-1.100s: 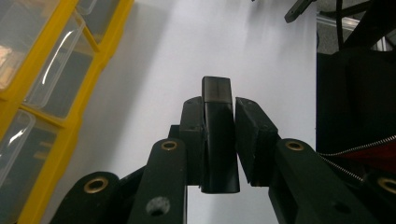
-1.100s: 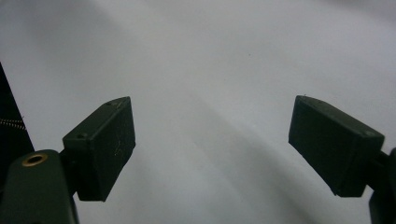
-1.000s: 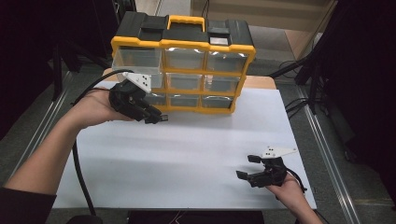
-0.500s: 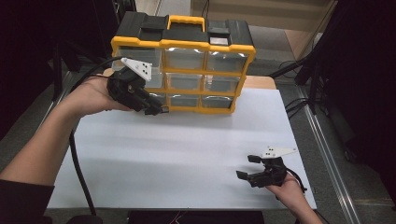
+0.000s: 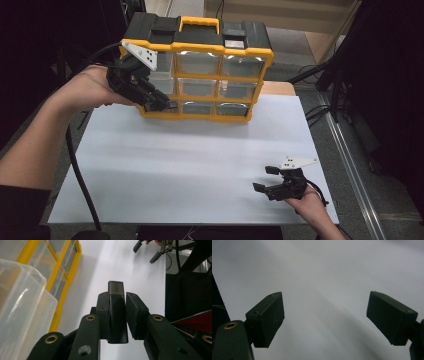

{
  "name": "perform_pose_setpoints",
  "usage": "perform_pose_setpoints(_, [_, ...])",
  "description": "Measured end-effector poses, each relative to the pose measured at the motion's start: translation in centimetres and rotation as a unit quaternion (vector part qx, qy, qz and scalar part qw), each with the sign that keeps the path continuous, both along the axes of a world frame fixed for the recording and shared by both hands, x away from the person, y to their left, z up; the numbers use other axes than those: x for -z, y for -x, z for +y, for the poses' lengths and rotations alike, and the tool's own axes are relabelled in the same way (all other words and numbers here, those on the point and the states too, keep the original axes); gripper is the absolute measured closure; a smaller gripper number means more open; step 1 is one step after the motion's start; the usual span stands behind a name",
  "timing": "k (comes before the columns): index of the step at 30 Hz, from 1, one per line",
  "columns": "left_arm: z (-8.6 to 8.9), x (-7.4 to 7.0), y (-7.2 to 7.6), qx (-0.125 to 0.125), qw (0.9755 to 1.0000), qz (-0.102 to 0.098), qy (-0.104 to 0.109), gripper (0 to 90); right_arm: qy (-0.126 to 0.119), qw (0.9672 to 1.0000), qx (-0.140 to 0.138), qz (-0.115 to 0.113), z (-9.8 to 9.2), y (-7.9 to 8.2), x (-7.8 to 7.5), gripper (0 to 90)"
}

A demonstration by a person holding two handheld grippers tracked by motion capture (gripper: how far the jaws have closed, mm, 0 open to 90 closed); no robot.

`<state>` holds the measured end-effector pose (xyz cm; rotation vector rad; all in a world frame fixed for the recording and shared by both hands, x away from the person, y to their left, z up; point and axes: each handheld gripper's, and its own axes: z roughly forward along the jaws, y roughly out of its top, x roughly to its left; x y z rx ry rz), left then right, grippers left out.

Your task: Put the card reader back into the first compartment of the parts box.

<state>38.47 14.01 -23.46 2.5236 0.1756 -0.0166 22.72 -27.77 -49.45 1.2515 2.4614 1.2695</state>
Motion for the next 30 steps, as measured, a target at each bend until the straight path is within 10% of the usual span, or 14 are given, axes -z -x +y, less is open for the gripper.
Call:
perform_pose_setpoints(13, [-0.1,-3.7,0.0,-0.005,0.9995,-0.031,-0.009,75.1,0.0,1.0,0.0,-0.002,-0.1,0.0,0.0,13.0])
perform_pose_setpoints(30, [1.3,-7.6,-3.9,-0.057,0.9968,-0.056,-0.002,75.1,-0.003,1.0,-0.001,-0.001,-0.1,0.0,-0.1,13.0])
